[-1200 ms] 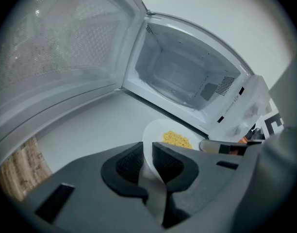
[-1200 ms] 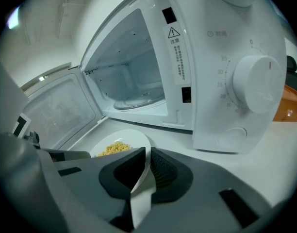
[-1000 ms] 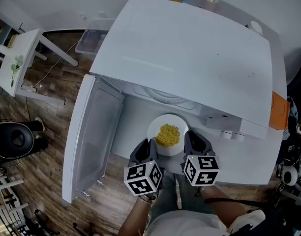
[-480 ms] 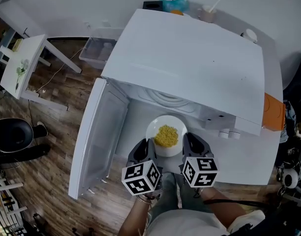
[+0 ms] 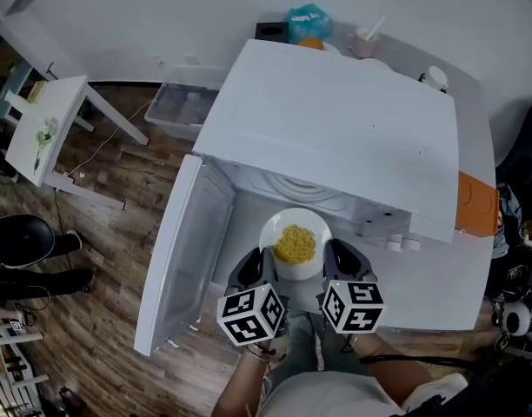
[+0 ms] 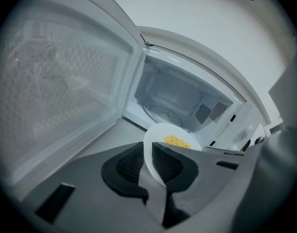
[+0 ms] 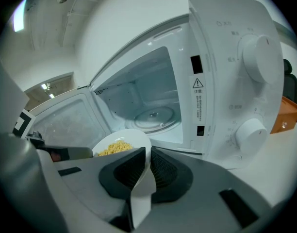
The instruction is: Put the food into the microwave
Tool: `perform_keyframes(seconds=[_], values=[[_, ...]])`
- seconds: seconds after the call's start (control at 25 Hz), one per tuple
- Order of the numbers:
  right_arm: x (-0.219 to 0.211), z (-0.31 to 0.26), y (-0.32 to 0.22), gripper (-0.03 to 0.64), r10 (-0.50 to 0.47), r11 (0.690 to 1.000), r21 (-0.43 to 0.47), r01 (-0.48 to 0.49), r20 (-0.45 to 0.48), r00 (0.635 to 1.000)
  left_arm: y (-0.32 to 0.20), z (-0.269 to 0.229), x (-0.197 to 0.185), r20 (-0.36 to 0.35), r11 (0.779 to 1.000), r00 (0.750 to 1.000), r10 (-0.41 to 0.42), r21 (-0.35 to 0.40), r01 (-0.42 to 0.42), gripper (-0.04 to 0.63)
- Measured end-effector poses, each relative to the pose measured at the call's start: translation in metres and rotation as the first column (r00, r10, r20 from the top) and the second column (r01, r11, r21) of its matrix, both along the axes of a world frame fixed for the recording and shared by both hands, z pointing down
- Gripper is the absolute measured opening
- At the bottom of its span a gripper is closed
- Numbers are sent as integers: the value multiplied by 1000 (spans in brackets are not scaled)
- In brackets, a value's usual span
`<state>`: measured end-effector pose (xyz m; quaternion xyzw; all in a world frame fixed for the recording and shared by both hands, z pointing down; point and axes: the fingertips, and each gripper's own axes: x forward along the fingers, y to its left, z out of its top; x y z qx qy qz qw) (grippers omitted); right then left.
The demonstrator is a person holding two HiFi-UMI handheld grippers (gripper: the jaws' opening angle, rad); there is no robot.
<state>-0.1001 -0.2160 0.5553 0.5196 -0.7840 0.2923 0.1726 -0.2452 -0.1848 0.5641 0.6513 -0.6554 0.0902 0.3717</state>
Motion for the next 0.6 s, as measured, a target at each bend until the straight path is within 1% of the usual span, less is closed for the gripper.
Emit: perform_keyframes(seconds=[0.28, 0.6], values=[[-4, -10, -9, 41, 18, 1000, 19, -18, 7, 1000, -14, -10, -6, -22, 1000, 1000, 4, 18, -3, 54], [-5, -15, -23, 41, 59, 998, 35, -60, 12, 998, -35, -18, -8, -1, 998, 1000, 31, 46, -31, 52]])
